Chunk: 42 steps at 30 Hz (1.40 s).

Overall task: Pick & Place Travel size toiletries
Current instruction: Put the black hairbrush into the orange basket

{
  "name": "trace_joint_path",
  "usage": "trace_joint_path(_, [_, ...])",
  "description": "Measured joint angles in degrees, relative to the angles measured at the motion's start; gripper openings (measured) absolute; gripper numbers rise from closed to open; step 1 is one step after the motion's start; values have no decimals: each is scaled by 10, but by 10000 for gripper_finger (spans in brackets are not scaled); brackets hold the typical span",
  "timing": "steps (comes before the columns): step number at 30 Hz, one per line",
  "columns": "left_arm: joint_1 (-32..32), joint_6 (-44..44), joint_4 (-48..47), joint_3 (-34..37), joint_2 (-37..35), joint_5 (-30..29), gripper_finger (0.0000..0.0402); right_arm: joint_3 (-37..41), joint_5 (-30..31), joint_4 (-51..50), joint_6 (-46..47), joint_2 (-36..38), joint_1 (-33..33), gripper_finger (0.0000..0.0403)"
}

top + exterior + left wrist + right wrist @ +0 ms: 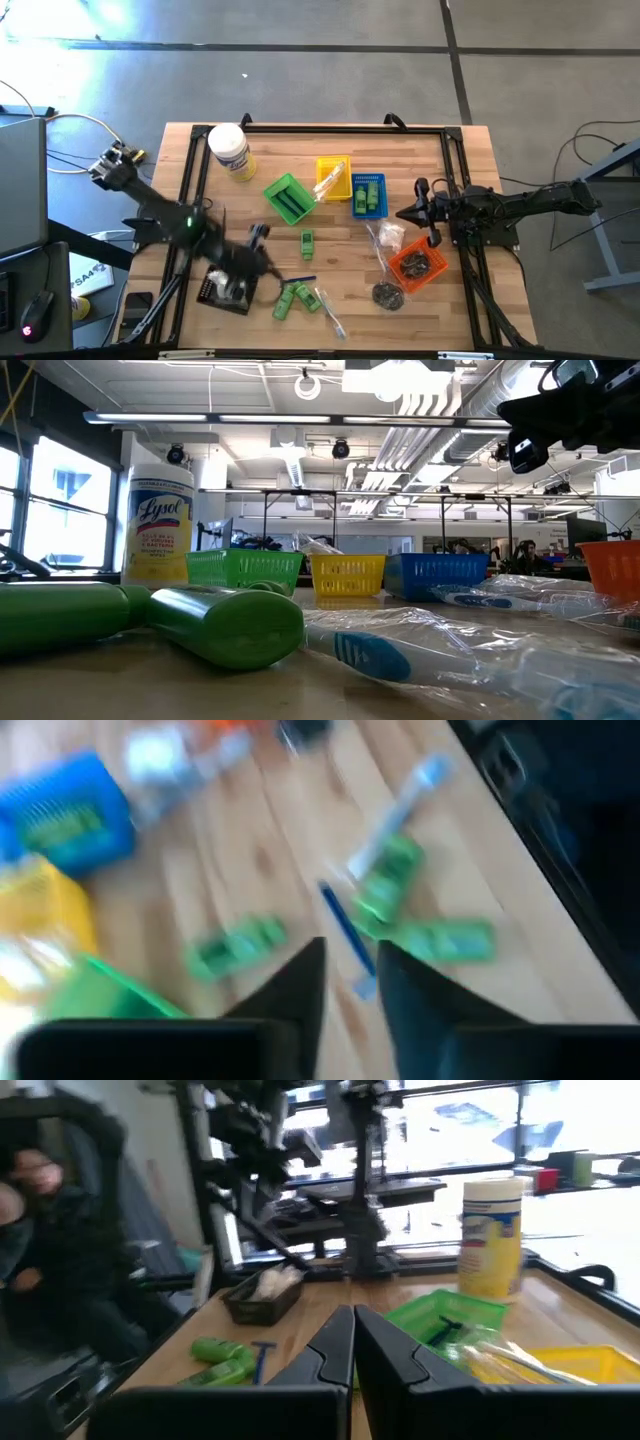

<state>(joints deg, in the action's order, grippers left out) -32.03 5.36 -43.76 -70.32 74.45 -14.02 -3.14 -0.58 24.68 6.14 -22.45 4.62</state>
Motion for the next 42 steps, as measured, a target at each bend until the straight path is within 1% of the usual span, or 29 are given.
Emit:
trace_joint_path(2, [51, -66, 46, 16, -23, 41, 35, 0, 21, 0, 4, 0, 0, 4])
trace_joint_path(3, [77, -94, 66, 26, -33, 68, 18, 0, 23, 0, 4, 0, 0, 4])
trace_joint_path(4, [103, -112, 88, 39, -45, 91, 11, 0, 22, -1, 3, 0, 0, 4])
trace_joint_path(6, [150, -142, 147, 71, -74, 112, 11, 0, 20, -2, 2, 0, 0, 4])
trace_joint_path(8, [191, -156, 217, 117, -110, 114, 9, 0, 22, -2, 3, 0, 0, 4])
trace_joint_path(10, [229, -168, 284, 178, -151, 129, 3, 0, 22, -1, 7, 0, 0, 4])
trace_joint_path(12, [265, -167, 328, 245, -198, 158, 2, 0, 21, 2, 11, 1, 0, 4])
trace_joint_path(16, [313, -139, 445, 375, -298, 206, 1, 0, 23, 1, 12, 1, 0, 4])
trace_joint_path(19, [337, -128, 523, 458, -345, 216, 1, 0, 53, 5, 12, 0, 0, 4])
trace_joint_path(22, [355, -124, 544, 508, -377, 216, 0, 0, 82, 5, -6, 0, 0, 4])
trace_joint_path(26, [368, -128, 546, 554, -386, 197, 0, 0, 84, 5, -33, 0, 0, 4])
trace_joint_path(28, [381, -144, 539, 572, -386, 182, 0, 0, 83, 5, -42, 0, 0, 4])
trace_joint_path(30, [400, -143, 544, 584, -386, 182, 0, 0, 78, 4, -49, 0, 0, 4])
trace_joint_path(34, [438, -125, 542, 607, -395, 218, 0, 0, 77, 4, -60, 0, 0, 4])
trace_joint_path(37, [460, -117, 546, 615, -409, 253, 0, 0, 75, 4, -52, 0, 0, 4])
trace_joint_path(42, [473, -149, 552, 635, -431, 259, 0, 0, 38, -5, -45, -2, 0, 4])
